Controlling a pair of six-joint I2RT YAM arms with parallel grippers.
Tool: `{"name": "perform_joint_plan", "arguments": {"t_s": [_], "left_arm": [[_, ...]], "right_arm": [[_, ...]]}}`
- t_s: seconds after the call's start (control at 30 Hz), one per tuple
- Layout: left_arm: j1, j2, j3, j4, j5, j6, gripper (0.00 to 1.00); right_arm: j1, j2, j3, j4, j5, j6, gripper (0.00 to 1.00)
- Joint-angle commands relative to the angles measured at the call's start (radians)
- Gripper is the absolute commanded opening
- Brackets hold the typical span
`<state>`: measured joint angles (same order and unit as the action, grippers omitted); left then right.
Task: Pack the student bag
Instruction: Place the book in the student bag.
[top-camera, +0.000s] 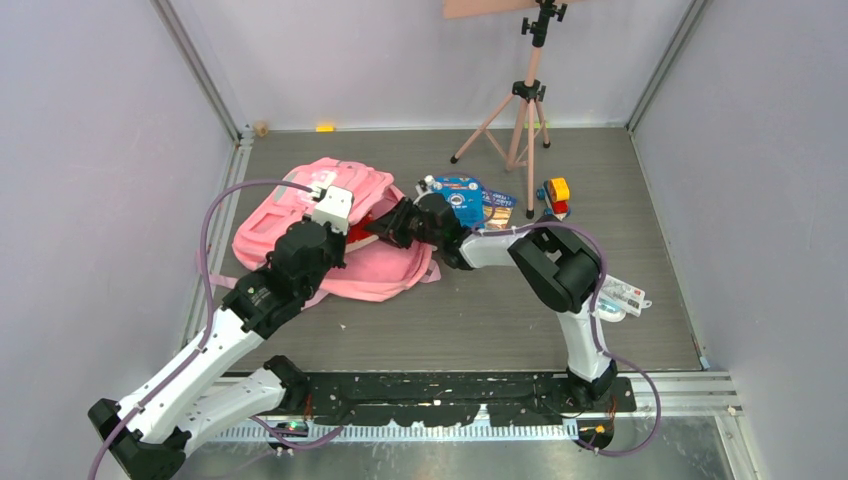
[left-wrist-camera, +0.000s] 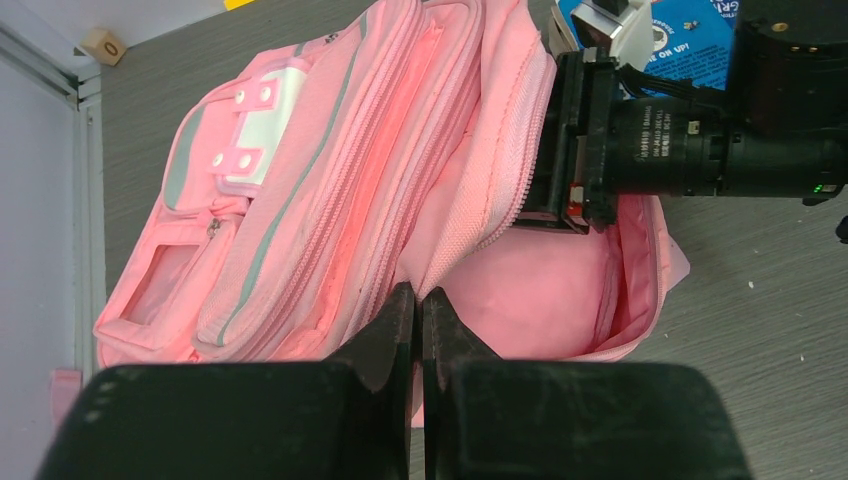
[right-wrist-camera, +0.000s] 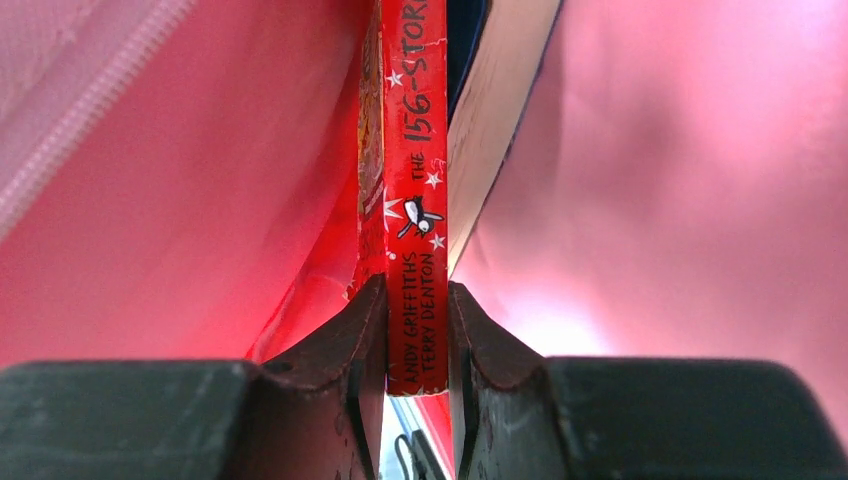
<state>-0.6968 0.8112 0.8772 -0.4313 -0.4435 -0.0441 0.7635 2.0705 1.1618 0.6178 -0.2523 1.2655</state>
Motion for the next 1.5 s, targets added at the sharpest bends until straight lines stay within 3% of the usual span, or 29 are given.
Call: {"name": "perform_joint_plan", "arguments": {"t_s": [0.0, 0.27, 0.5, 0.57, 0.73, 0.87, 1.03, 1.2, 1.33, 1.47], "left_arm": [[0.005, -0.029, 0.014, 0.100, -0.006, 0.004, 0.00], [0.005, -0.029, 0.013, 0.100, -0.006, 0.005, 0.00], [0.004, -0.032, 0.013, 0.100, -0.007, 0.007, 0.00], [0.005, -0.032, 0.013, 0.100, -0.006, 0.006, 0.00], [0.005, -0.031, 0.013, 0.100, -0.009, 0.007, 0.00], [0.005, -0.030, 0.013, 0.101, -0.010, 0.008, 0.00], [0.005, -0.027, 0.011, 0.102, -0.010, 0.008, 0.00], [0.005, -0.025, 0.011, 0.102, -0.012, 0.010, 0.00], [0.005, -0.027, 0.011, 0.101, -0.012, 0.010, 0.00], [0.005, -0.032, 0.011, 0.102, -0.012, 0.010, 0.00]], "right_arm": [[0.023, 0.037, 0.120, -0.038, 0.069, -0.082, 0.01], [0.065, 0.154, 0.303, -0.113, 0.108, -0.131, 0.01], [0.084, 0.162, 0.337, -0.182, 0.179, -0.200, 0.02], [0.085, 0.161, 0.335, -0.186, 0.182, -0.208, 0.09], [0.086, 0.137, 0.303, -0.160, 0.183, -0.240, 0.43], [0.087, 0.086, 0.251, -0.149, 0.197, -0.290, 0.61], [0.092, 0.009, 0.164, -0.153, 0.205, -0.356, 0.69], [0.098, -0.131, 0.070, -0.181, 0.210, -0.409, 0.70], [0.098, -0.278, -0.004, -0.295, 0.239, -0.510, 0.71], [0.086, -0.407, -0.044, -0.511, 0.328, -0.642, 0.74]]}}
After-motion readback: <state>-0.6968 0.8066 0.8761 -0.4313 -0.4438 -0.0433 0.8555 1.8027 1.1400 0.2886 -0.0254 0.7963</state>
